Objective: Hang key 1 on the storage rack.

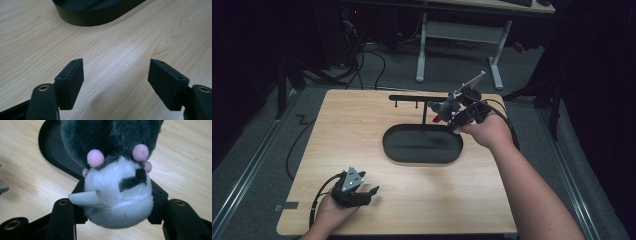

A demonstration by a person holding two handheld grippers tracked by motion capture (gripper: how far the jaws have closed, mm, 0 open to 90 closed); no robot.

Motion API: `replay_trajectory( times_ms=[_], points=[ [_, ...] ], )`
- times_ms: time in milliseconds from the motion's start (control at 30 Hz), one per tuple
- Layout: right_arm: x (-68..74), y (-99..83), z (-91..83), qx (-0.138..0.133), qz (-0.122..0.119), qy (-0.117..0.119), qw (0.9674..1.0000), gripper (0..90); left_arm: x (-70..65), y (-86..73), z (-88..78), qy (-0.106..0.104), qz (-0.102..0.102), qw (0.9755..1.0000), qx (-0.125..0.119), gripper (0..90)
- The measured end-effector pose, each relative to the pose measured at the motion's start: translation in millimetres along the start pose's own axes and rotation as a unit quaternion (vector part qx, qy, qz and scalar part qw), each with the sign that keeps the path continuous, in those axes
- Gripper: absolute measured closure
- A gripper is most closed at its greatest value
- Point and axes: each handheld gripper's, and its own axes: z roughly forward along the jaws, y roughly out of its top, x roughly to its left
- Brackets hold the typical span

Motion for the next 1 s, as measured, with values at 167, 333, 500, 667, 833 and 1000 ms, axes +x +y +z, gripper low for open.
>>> replay_trajectory(
  times_ms=[167,333,500,667,833,1000],
  points=[
    [-0.1,-0.5,7.2,0.008,0.004,-0.023,0.9997,48.0,-0.7,0.0,0.4,-0.001,0.003,1.0000,0.003,29.3],
    [3.6,-6.2,21.3,0.024,-0.008,-0.026,0.9993,48.1,-0.9,-0.2,0.7,-0.001,0.003,1.0000,0.002,29.6],
    [5.6,-10.7,38.4,0.039,-0.011,-0.024,0.9989,48.0,-1.7,-0.2,0.9,-0.004,0.004,1.0000,0.005,29.7],
    [5.6,-12.2,54.1,0.045,-0.010,-0.017,0.9988,47.8,-1.9,-0.6,1.3,-0.006,0.007,0.9999,0.011,29.8],
    [6.0,-12.2,67.1,0.048,-0.003,-0.009,0.9988,47.5,-2.4,-1.5,2.3,-0.005,0.007,0.9999,0.011,29.8],
    [4.0,-11.3,73.4,0.043,-0.007,-0.007,0.9990,47.3,-2.8,-1.8,2.5,-0.005,0.007,0.9999,0.013,29.7]
  ],
)
